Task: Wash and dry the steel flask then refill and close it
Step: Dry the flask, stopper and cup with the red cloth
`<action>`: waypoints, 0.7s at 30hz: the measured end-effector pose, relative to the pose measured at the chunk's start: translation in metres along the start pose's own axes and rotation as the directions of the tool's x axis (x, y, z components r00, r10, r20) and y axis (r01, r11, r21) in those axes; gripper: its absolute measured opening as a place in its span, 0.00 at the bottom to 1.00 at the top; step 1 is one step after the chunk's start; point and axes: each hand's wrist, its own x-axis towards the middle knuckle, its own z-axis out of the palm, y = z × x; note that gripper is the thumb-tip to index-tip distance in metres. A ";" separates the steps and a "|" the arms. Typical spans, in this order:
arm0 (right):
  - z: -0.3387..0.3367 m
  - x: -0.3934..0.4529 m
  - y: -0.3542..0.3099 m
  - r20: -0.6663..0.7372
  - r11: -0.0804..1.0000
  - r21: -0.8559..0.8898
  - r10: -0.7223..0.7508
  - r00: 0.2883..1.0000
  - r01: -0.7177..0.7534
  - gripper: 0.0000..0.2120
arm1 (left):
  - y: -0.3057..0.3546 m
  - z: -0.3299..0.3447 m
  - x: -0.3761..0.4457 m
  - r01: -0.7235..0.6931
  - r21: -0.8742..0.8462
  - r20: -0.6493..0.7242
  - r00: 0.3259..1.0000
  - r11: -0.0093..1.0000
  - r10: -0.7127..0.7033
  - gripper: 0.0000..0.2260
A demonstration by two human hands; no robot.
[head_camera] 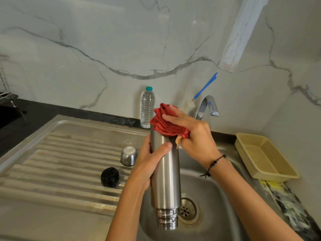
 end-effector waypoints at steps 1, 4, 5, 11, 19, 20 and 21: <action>-0.001 0.000 0.001 -0.003 0.998 0.062 0.014 1.000 -0.014 0.25 | 0.000 0.000 -0.001 0.000 -0.011 -0.010 1.000 1.000 0.000 0.28; -0.005 0.002 0.011 -0.001 0.947 0.308 0.098 0.995 -0.093 0.27 | -0.001 0.005 -0.002 0.006 -0.141 0.009 1.000 0.990 -0.005 0.30; -0.004 0.001 0.013 -0.002 0.924 0.369 0.113 0.994 -0.104 0.27 | 0.000 0.006 -0.003 0.010 -0.174 0.013 1.000 0.985 -0.008 0.31; -0.010 -0.011 0.006 -0.073 0.777 0.601 0.287 0.955 -0.187 0.31 | -0.001 0.009 -0.007 0.154 -0.239 0.219 0.970 0.959 -0.101 0.32; -0.004 -0.012 0.016 -0.132 0.734 0.655 0.348 0.928 -0.182 0.35 | -0.004 0.012 -0.009 0.254 -0.351 0.240 0.955 0.901 -0.175 0.27; -0.006 -0.008 0.013 -0.140 0.744 0.650 0.318 0.938 -0.155 0.34 | -0.004 0.012 -0.009 0.252 -0.363 0.189 0.963 0.897 -0.194 0.23; -0.010 -0.003 0.007 -0.137 0.758 0.642 0.261 0.956 -0.115 0.30 | -0.003 0.011 -0.009 0.246 -0.368 0.158 0.967 0.897 -0.200 0.21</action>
